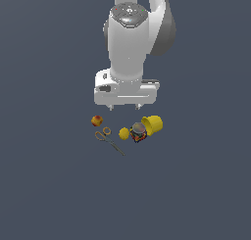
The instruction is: Pick up a designated object from a clutter of objects.
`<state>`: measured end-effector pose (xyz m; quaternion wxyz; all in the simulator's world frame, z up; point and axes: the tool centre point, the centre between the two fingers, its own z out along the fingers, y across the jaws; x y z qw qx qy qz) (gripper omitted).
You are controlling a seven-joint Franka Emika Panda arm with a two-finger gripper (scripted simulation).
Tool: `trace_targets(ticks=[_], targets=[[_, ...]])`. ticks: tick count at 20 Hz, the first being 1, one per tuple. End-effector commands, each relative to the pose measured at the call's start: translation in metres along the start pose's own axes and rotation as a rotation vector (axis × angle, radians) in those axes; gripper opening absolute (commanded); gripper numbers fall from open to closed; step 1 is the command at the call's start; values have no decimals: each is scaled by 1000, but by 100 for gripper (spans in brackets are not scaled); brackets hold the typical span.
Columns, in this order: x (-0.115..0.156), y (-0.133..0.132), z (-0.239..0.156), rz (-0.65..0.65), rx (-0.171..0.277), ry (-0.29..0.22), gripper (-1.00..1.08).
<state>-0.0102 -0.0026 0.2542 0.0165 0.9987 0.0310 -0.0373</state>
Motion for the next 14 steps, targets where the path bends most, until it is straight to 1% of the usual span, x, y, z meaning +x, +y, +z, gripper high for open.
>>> trace_targets(ticks=[1,7,14], targets=[[2,-6,14,-39,0,6,100],[5,-28,58,-164,1,29,100],[2,-54,107,-310,7,57,100]])
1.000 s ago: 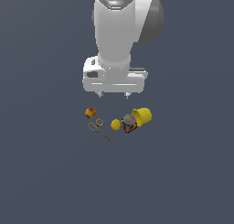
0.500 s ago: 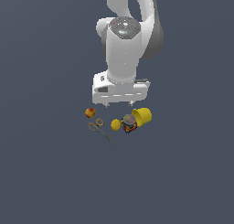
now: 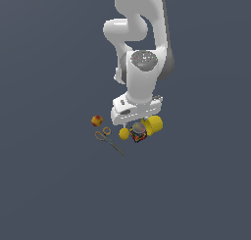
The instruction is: Pick up a designated object from a clutter of objects.
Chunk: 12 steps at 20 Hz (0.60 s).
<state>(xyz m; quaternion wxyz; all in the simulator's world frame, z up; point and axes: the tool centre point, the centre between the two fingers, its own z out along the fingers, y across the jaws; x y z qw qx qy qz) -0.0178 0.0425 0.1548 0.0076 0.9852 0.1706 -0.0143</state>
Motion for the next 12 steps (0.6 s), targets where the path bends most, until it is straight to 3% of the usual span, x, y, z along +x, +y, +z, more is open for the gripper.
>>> trace_targets(ticks=[1,12], targets=[[0,-8,15,-45,2,10,100],[-4,-27,46,-144,8,31,100]])
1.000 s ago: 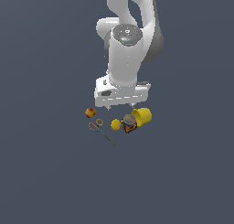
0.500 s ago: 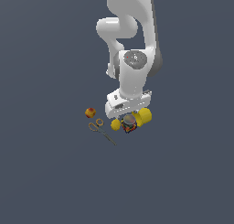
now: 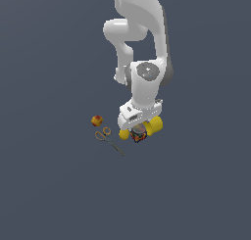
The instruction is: Pick up a designated object from a clutter of objects.
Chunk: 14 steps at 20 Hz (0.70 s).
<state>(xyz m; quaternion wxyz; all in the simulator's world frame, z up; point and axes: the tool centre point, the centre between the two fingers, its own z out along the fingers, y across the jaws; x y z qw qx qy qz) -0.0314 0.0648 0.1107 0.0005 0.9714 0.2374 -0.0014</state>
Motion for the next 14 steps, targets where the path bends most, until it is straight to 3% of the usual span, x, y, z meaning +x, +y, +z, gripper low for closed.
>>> trace_targets(ticks=[1,14], targets=[[0,-2,3,-9,0,3,100],[-1,-2,35,-9,0,3,100]])
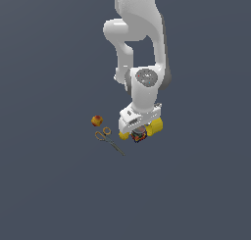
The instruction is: Pick up a designated object from a clutter of objects.
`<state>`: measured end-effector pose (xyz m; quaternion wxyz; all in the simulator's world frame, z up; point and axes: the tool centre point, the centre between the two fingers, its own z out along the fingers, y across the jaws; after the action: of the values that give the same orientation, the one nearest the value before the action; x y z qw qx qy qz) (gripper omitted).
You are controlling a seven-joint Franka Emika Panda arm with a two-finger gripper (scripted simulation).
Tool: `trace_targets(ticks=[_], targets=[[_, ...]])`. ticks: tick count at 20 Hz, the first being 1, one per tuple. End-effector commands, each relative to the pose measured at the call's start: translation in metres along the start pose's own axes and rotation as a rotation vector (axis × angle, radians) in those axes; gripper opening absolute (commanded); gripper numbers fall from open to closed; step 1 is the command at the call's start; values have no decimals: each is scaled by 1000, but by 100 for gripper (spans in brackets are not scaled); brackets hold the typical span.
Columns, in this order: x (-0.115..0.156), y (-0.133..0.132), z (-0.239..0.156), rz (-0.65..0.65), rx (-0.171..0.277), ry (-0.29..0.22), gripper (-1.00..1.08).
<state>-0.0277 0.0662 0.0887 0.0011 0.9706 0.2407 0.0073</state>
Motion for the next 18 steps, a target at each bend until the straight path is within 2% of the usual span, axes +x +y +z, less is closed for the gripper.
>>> trace_targets(ticks=[1,8,9,18], targets=[[-5,-3,18,-2,6,-14,100],[-5,-3,31,-3,6,-14,100],[-5,-3,31,-3,6,-14,-100],[-5,-3,31,-3,6,-14,-100]])
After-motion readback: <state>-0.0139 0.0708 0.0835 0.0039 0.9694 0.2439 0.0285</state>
